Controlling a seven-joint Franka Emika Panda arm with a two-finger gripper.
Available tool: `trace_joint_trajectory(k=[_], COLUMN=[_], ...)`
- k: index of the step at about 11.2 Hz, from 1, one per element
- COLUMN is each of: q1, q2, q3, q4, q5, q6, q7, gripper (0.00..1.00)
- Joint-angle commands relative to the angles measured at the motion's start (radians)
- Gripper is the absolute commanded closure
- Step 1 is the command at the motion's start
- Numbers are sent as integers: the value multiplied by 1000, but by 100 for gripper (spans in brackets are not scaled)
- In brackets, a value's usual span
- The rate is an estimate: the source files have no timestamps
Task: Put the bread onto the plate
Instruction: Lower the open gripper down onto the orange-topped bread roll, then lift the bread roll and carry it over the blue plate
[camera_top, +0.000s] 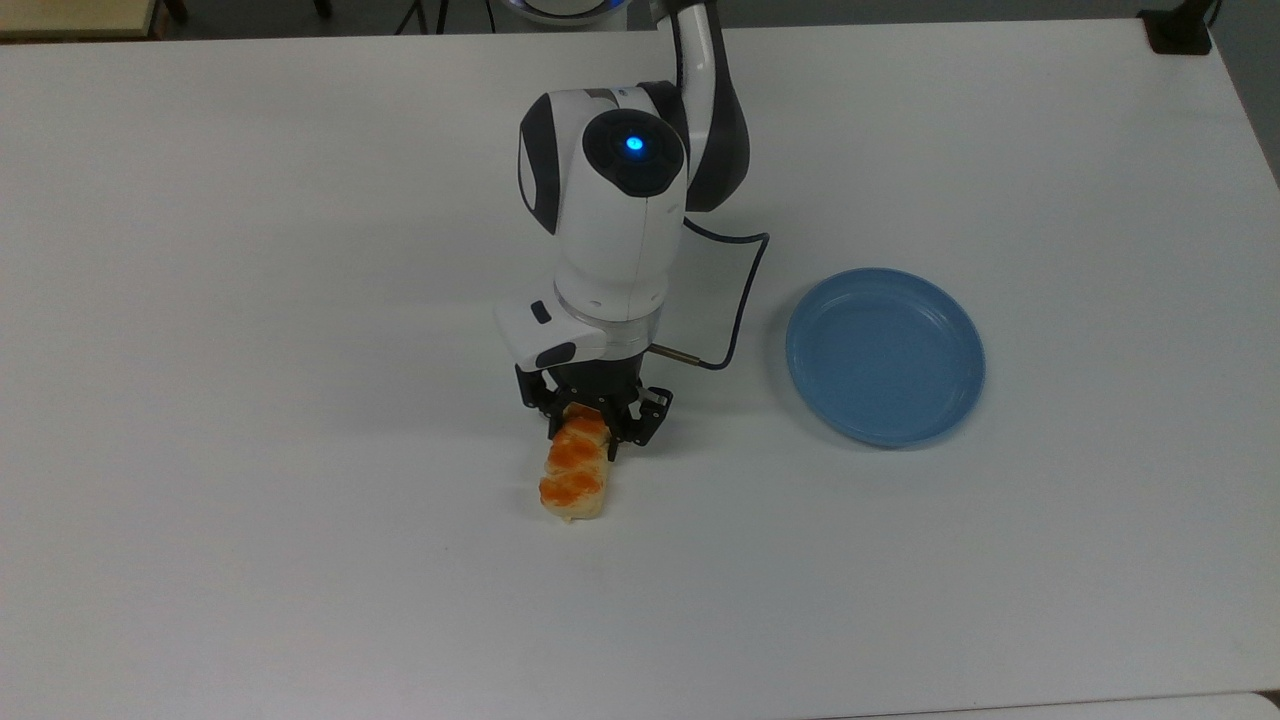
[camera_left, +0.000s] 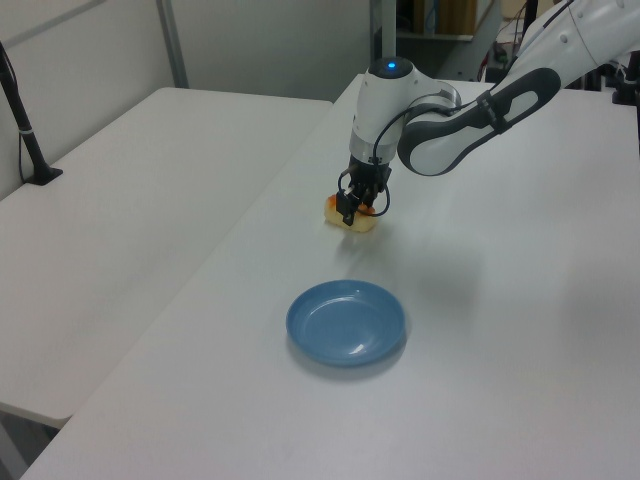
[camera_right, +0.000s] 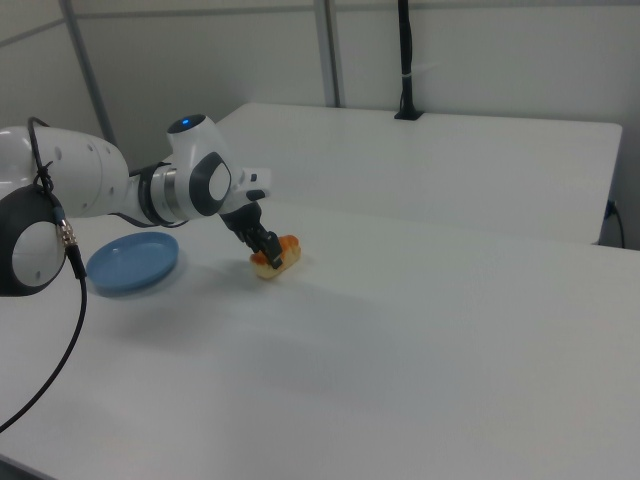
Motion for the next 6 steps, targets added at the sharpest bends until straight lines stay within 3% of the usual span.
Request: trace_joint_trajectory(k=[1, 3, 5, 6], q1=[8, 13, 43, 74], q2=[-77, -159, -170, -161], q3=[66, 147, 238, 248], q4=[-2, -2, 0, 0], q5=[-24, -33, -64, -81], q6=[-112, -257, -348, -365], q7=[24, 22, 28, 48], gripper=[44, 44, 44, 46])
